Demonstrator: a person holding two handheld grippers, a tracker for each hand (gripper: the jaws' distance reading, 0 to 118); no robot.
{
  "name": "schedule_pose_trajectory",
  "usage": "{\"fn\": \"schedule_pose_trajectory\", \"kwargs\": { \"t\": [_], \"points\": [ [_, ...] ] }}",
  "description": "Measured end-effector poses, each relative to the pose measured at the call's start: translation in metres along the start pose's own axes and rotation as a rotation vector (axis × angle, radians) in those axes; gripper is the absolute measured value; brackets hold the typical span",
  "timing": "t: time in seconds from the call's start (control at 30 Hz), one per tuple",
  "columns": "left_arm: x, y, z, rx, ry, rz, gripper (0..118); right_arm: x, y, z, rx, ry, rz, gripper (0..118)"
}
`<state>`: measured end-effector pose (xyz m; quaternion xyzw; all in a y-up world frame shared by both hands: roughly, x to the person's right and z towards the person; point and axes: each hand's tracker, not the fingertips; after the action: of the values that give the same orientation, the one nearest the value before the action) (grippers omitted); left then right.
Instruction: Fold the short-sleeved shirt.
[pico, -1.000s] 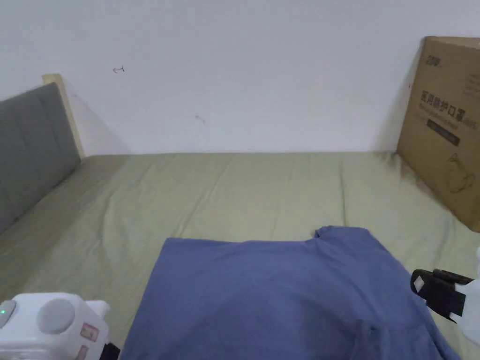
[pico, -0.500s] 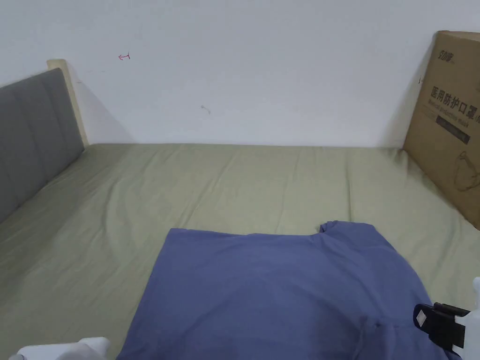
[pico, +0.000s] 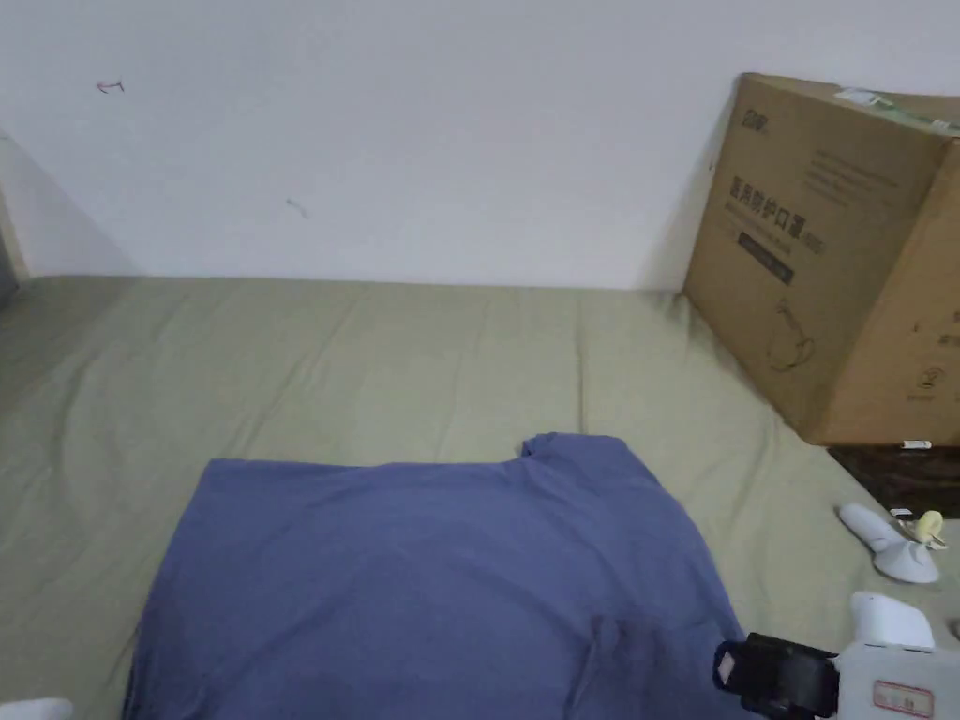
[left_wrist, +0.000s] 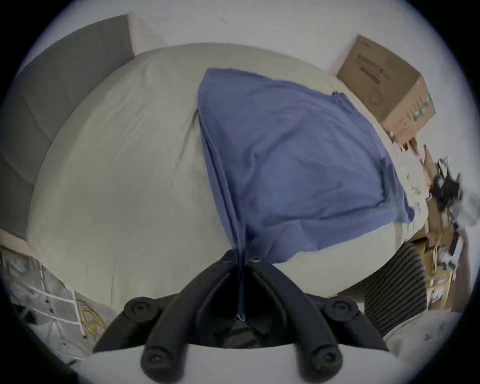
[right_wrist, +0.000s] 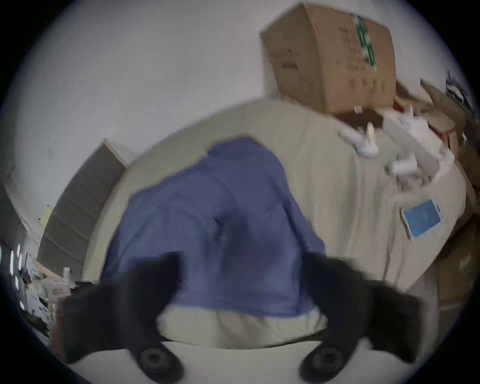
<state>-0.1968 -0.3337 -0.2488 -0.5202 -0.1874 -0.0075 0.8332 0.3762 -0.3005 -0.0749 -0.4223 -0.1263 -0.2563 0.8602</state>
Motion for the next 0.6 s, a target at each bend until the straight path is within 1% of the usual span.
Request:
{"fn": "schedule_pose_trajectory", "kwargs": {
  "t": [0.03, 0.07, 0.13, 0.17, 0.2, 0.23, 0.27, 0.33, 0.37, 0.4, 0.43, 0.47, 0.53, 0.6],
  "points": [
    [-0.004, 0.001, 0.005, 0.022, -0.004, 0.017, 2, 0.01, -0.004, -0.006, -0.019, -0.007, 0.0, 110],
    [-0.008, 0.002, 0.009, 0.035, -0.014, 0.039, 2, 0.018, -0.007, -0.013, -0.062, -0.03, 0.016, 110],
    [-0.007, 0.004, 0.017, 0.012, -0.029, 0.076, 2, 0.03, -0.014, -0.031, -0.16, -0.132, 0.055, 110],
    [-0.009, 0.004, 0.017, 0.01, -0.028, 0.076, 2, 0.034, -0.017, -0.039, -0.195, -0.163, 0.077, 110],
    [-0.009, 0.004, 0.018, 0.011, -0.03, 0.075, 2, 0.036, -0.021, -0.047, -0.227, -0.174, 0.114, 108],
    [-0.008, 0.005, 0.018, 0.01, -0.031, 0.075, 2, 0.037, -0.025, -0.053, -0.241, -0.179, 0.143, 102],
    [-0.009, 0.005, 0.017, 0.005, -0.033, 0.077, 2, 0.036, -0.03, -0.058, -0.249, -0.177, 0.17, 92],
    [-0.011, 0.005, 0.015, -0.01, -0.034, 0.098, 2, 0.029, -0.035, -0.061, -0.263, -0.137, 0.244, 39],
    [-0.013, 0.005, 0.015, -0.015, -0.031, 0.107, 2, 0.026, -0.038, -0.061, -0.268, -0.126, 0.281, 19],
    [-0.014, 0.004, 0.014, -0.021, -0.03, 0.117, 2, 0.019, -0.042, -0.058, -0.263, -0.149, 0.335, 12],
    [-0.016, 0.003, 0.013, -0.027, -0.034, 0.129, 2, 0.015, -0.044, -0.055, -0.243, -0.164, 0.384, 11],
    [-0.018, 0.002, 0.013, -0.028, -0.041, 0.139, 2, 0.014, -0.044, -0.052, -0.229, -0.157, 0.391, 10],
    [-0.022, 0.001, 0.014, -0.029, -0.056, 0.161, 2, 0.016, -0.042, -0.044, -0.222, -0.137, 0.366, 10],
    [-0.023, 0.0, 0.017, -0.022, -0.065, 0.176, 2, 0.024, -0.039, -0.033, -0.198, -0.094, 0.3, 10]
  ]
}}
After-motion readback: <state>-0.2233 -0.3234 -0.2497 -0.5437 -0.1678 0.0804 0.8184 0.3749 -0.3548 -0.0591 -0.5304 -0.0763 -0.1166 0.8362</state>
